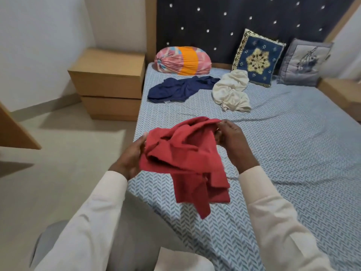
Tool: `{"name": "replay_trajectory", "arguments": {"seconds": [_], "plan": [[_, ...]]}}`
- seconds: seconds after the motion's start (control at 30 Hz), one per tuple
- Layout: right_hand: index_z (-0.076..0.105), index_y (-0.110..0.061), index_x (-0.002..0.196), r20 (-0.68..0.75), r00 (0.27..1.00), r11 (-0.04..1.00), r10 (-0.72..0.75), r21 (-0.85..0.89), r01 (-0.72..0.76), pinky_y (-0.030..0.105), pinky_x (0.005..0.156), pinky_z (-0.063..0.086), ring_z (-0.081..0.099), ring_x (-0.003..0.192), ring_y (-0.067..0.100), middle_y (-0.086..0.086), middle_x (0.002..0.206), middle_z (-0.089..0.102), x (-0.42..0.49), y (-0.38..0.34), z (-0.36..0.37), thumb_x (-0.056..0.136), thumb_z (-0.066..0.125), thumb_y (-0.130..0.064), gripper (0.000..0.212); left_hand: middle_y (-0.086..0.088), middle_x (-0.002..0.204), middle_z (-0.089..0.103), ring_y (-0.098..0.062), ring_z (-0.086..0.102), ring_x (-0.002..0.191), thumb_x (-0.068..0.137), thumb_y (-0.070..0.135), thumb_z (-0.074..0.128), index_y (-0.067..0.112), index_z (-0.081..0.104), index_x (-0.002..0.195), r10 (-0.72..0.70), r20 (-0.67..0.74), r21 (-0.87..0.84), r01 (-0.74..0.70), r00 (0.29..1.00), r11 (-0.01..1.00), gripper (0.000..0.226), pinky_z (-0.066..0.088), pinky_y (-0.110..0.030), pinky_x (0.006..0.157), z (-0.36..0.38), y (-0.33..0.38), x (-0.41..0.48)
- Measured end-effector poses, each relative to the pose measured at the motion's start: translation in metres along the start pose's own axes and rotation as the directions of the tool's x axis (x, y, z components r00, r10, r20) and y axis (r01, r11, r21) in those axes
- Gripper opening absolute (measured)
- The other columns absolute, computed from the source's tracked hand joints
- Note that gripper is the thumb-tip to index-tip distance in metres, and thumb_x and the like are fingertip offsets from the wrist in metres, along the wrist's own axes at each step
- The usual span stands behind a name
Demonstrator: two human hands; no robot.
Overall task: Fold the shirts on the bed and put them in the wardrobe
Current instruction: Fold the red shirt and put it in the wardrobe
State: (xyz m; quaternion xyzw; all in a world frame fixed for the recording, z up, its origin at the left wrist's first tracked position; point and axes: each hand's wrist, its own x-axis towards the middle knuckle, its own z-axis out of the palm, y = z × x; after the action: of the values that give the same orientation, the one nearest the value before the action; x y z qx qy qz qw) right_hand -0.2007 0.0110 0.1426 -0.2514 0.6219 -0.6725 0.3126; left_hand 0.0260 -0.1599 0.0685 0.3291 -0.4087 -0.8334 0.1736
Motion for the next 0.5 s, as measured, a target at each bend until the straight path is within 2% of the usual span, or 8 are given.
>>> {"name": "replay_trajectory", "arguments": {"seconds": [0.03,0.13,0.2,0.27,0.33,0.37,0.43,0.5], "plan": [[0.057,-0.015,0.093,-0.090,0.995,0.995,0.034,-0.091,-0.042,0.020,0.051,0.045,0.052,0.053,0.010,0.001,0.065,0.057,0.008,0.016,-0.006,0.096,0.056,-0.013,0.004,-0.003,0.089,0.067,-0.019,0.066,0.076,0.102,0.038,0.043,0.015,0.059,0.117,-0.006,-0.050,0.029,0.008,0.999,1.000,0.032,0.054,-0.035,0.076,0.001,-0.007,0.001],[0.050,-0.018,0.112,-0.185,0.948,0.912,0.258,-0.277,-0.303,0.023,0.054,0.043,0.053,0.063,0.017,0.007,0.081,0.058,0.014,0.080,-0.019,0.091,0.064,-0.011,0.026,0.000,0.089,0.052,-0.013,0.056,0.064,0.099,0.025,0.050,0.023,0.053,0.106,-0.057,-0.203,0.166,0.091,0.978,0.982,0.008,0.050,-0.028,0.060,-0.014,-0.046,0.010],[0.056,-0.024,0.099,-0.060,0.900,0.827,0.432,-0.373,-0.421,0.021,0.049,0.034,0.045,0.060,0.016,0.005,0.075,0.054,0.000,0.119,-0.019,0.089,0.068,-0.014,0.019,-0.002,0.087,0.047,-0.010,0.046,0.054,0.097,0.014,0.052,0.024,0.046,0.118,-0.109,-0.226,0.246,0.165,0.968,0.955,0.024,0.039,-0.021,0.050,-0.017,-0.075,0.014],[0.057,-0.028,0.107,-0.040,0.852,0.727,0.522,-0.501,-0.469,0.022,0.054,0.037,0.051,0.067,0.015,0.005,0.088,0.058,-0.015,0.151,-0.014,0.082,0.076,-0.028,0.031,-0.007,0.081,0.045,-0.009,0.038,0.050,0.094,0.008,0.054,0.024,0.038,0.127,-0.157,-0.211,0.341,0.223,0.965,0.913,0.040,0.030,-0.019,0.045,-0.015,-0.094,0.014],[0.055,-0.019,0.125,-0.105,0.907,0.660,0.408,-0.652,-0.373,0.029,0.079,0.051,0.062,0.095,0.022,0.007,0.112,0.061,-0.021,0.175,-0.011,0.064,0.083,-0.050,0.074,-0.008,0.075,0.043,-0.011,0.037,0.051,0.090,0.011,0.061,0.022,0.040,0.123,-0.143,-0.188,0.421,0.211,0.972,0.882,0.041,0.028,-0.020,0.046,-0.011,-0.108,0.017],[0.053,-0.019,0.130,-0.161,0.927,0.589,0.340,-0.731,-0.343,0.035,0.093,0.050,0.059,0.108,0.027,0.008,0.120,0.059,-0.023,0.183,-0.010,0.058,0.082,-0.056,0.087,-0.006,0.074,0.043,-0.011,0.038,0.051,0.086,0.014,0.065,0.021,0.043,0.118,-0.122,-0.172,0.437,0.187,0.977,0.880,0.040,0.029,-0.021,0.046,-0.007,-0.112,0.017],[0.051,-0.020,0.132,-0.248,0.936,0.509,0.251,-0.788,-0.346,0.039,0.098,0.047,0.055,0.115,0.032,0.009,0.123,0.056,-0.025,0.185,-0.005,0.062,0.080,-0.051,0.082,-0.002,0.078,0.054,-0.010,0.049,0.054,0.077,0.020,0.071,0.025,0.046,0.117,-0.037,-0.149,0.508,0.108,0.988,0.855,0.047,0.035,-0.022,0.049,0.000,-0.113,0.018],[0.059,-0.022,0.120,-0.221,0.950,0.546,0.221,-0.779,-0.309,0.035,0.083,0.050,0.064,0.099,0.028,0.008,0.110,0.065,-0.028,0.173,0.006,0.070,0.073,-0.034,0.053,0.000,0.099,0.067,-0.015,0.064,0.079,0.070,0.024,0.072,0.030,0.037,0.135,0.049,-0.117,0.612,0.033,0.992,0.790,0.074,0.046,-0.026,0.060,0.002,-0.113,0.021]]}}
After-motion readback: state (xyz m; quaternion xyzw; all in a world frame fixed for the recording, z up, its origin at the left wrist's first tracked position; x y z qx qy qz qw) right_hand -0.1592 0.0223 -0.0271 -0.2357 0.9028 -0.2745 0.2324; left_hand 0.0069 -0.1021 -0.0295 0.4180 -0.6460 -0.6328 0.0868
